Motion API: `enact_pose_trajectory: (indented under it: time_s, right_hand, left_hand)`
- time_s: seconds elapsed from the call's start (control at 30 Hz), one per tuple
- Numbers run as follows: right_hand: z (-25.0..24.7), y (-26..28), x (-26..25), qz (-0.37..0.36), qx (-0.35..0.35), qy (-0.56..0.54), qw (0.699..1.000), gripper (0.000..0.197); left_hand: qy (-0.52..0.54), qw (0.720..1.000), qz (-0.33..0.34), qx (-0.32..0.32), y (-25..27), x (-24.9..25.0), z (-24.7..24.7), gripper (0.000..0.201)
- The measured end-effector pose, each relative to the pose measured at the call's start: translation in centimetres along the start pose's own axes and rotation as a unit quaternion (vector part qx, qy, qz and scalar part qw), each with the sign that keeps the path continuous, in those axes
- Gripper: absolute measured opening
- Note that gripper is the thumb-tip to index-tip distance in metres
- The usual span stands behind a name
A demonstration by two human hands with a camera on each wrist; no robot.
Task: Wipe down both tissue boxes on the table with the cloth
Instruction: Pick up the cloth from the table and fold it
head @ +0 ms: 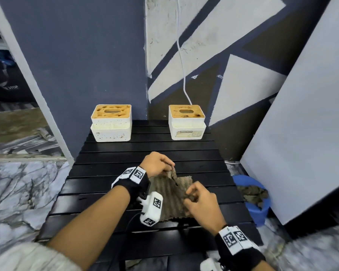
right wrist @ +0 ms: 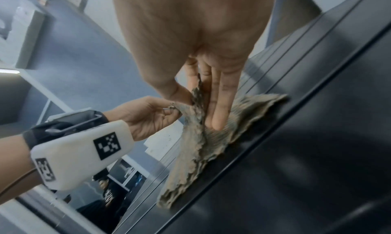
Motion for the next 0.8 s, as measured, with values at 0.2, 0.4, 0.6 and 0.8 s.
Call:
enact_pose_trajectory:
  time_s: [0.2,0.4,0.6,0.8]
  right_hand:
    - [-1.5,-0.7,4.2,0.076,-0.012,-0.021,0.997,0.013]
    - [-1.9,-1.9,5.5,0.111,-0.005,-0.007,0.994,0.01]
    - [-3.5,-4.0,4.5,0.117,0.004,0.1,0.988,0.019]
    - [-1.6,-9.0,1.8,0.06,-0.031,0.186,0.98,0.033]
  left_hand:
    - [0.091,0.994,-0.063,-0.004,-1.2,-0.5,4.6,0.014]
    - [-0.033,0.999,-0.004,-0.018,-0.8,-1.1,5.1,0.027]
    - [-0.117,0.991,0.059,0.031,0.8,-1.6,1.1,0.021]
    - [-0.309,0.95,0.038,-0.037,2.7,-3.4,-0.3,0.017]
Point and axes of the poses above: each hand's wrist, its own y-axis away from the middle knuckle, its own z-axis out of the palm, x = y × z, the point moved 7 cm from there along -y, towards the middle knuckle, and after that the axes turned 10 degrees about z, right-handed, at the moved point
